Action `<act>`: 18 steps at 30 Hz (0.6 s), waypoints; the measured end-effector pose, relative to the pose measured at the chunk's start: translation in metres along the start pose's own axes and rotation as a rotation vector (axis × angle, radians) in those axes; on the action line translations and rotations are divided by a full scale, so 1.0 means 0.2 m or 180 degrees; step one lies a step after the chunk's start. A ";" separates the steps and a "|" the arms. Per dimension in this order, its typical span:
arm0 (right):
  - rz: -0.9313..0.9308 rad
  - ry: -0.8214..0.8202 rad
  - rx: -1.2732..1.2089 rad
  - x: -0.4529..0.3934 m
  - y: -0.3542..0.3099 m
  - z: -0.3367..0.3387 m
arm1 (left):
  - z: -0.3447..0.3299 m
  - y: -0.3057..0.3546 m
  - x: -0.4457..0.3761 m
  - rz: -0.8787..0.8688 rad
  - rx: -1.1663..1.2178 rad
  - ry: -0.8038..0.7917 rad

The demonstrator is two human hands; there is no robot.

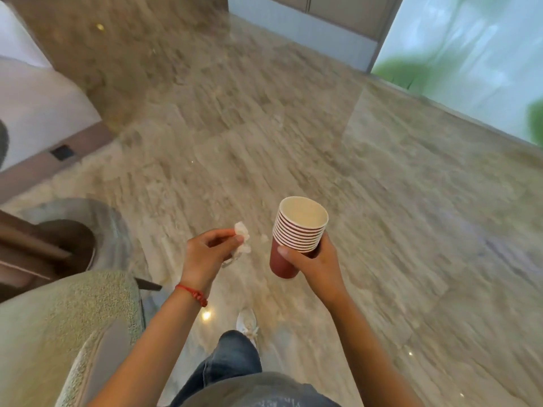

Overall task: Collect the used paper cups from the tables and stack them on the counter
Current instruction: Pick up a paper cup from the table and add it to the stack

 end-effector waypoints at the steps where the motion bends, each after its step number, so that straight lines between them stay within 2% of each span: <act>1: 0.0003 -0.0069 0.0026 -0.09 -0.02 -0.04 | 0.02 0.03 -0.07 -0.0001 0.0019 0.0054; 10: 0.0123 -0.0674 0.0223 -0.84 -0.22 -0.36 | 0.24 0.34 -0.64 -0.0105 0.0164 0.0622; 18: 0.0094 -0.1271 0.0386 -1.49 -0.32 -0.70 | 0.43 0.46 -1.13 -0.0041 0.0382 0.1302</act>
Point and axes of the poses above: each hand's wrist, its own x-axis away from the middle knuckle, its own z-axis out of the back of the hand, y = z × x, the point moved 2 cm from there along -x, towards the middle knuckle, and after that the axes turned 3 degrees about -y, right-handed, at the moved point
